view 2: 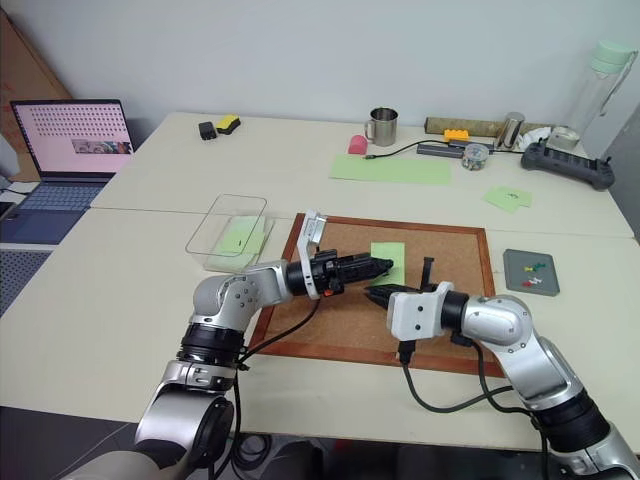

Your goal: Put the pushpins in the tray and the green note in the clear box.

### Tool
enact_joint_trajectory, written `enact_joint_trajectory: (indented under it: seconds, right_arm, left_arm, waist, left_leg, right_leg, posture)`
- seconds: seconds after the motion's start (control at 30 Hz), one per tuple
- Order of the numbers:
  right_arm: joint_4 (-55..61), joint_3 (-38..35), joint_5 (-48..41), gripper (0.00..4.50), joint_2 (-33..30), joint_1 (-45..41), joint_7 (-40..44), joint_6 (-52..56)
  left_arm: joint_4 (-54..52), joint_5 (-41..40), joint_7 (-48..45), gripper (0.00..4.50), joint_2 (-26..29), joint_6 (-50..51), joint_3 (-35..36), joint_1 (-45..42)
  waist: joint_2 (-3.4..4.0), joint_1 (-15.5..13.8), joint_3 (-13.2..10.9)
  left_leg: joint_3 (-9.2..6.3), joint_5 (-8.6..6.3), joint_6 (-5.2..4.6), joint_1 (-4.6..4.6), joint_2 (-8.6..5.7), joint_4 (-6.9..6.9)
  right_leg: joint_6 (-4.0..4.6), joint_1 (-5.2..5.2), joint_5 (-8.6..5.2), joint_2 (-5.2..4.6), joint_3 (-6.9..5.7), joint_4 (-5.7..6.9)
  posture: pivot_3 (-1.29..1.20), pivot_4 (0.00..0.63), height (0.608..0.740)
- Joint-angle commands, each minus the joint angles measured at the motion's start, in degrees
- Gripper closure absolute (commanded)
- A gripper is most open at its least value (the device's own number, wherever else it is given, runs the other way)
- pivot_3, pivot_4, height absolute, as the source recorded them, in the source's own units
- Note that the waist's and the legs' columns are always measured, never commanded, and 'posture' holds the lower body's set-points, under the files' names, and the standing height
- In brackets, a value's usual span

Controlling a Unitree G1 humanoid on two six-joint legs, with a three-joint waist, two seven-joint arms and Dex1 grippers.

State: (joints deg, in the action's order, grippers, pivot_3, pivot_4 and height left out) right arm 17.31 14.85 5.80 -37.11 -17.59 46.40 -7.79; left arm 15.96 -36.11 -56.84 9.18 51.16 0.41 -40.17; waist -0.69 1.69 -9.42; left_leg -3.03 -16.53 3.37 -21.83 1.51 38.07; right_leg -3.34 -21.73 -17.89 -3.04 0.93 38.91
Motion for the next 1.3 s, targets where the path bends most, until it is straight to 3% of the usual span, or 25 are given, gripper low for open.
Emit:
enact_joint_trajectory:
  seconds: [0.03, 0.47, 0.63, 0.87, 1.17, 1.3]
  right_arm:
    - [1.3, -0.2, 0.0, 4.5, 0.3, -1.6, 0.3, -1.2]
    - [1.0, -0.6, -0.2, 4.5, 0.4, -1.6, 0.1, -1.3]
    - [0.7, -1.4, -0.5, 4.5, 0.1, -1.8, 0.1, -1.1]
    - [1.6, -2.8, -1.5, 4.5, -0.3, -2.1, 0.0, 0.1]
    - [4.2, -6.8, -3.7, 4.5, -0.9, 1.0, -0.8, 2.5]
    - [4.1, -14.6, -9.7, 4.5, 2.9, 3.7, -6.8, 12.9]
  left_arm:
    - [-1.4, -1.3, -0.3, 2.24, -0.3, -0.7, 0.5, -1.0]
    - [-1.4, -1.0, -1.1, 4.48, 0.2, -1.3, 0.1, -0.9]
    - [-0.8, 1.3, -1.7, 4.48, 1.0, -3.4, -1.8, -0.7]
    - [4.1, 10.0, -1.2, 4.48, 2.0, -15.5, -6.8, -0.2]
    - [4.5, 9.3, -1.1, 4.48, 0.9, -16.0, -5.9, -1.5]
    - [0.0, 7.6, -1.9, 4.48, 1.0, -15.0, -5.7, -1.4]
  waist:
    - [0.0, 0.0, 0.0]
    - [0.0, 0.0, 0.0]
    - [0.0, 0.0, 0.0]
    - [0.0, 0.0, 0.0]
    - [-0.01, 0.0, 0.0]
    - [-0.02, 0.0, 0.0]
  left_leg:
    - [0.0, 0.0, 0.0, 0.0, 0.0, 0.0]
    - [0.0, 0.0, 0.0, 0.0, 0.0, 0.0]
    - [0.0, 0.0, 0.0, 0.0, 0.0, 0.0]
    - [0.0, 0.0, 0.01, 0.0, 0.0, 0.0]
    - [-0.01, -0.06, -0.1, -0.02, 0.0, -0.01]
    - [-0.01, -0.06, -0.1, -0.03, 0.0, 0.0]
  right_leg:
    - [0.0, 0.0, 0.0, 0.0, 0.0, 0.0]
    - [0.0, 0.0, 0.0, 0.0, 0.0, 0.0]
    - [0.0, 0.0, 0.0, 0.0, -0.01, 0.0]
    - [0.0, 0.0, 0.0, 0.0, 0.0, 0.0]
    - [0.0, -0.01, 0.0, 0.0, -0.01, -0.01]
    - [0.0, 0.0, 0.0, 0.0, -0.01, 0.0]
  posture:
    - [0.0, 0.15, 0.74]
    - [0.0, 0.15, 0.74]
    - [0.0, 0.15, 0.74]
    - [0.0, 0.15, 0.74]
    - [0.0, 0.15, 0.74]
    - [0.0, 0.15, 0.74]
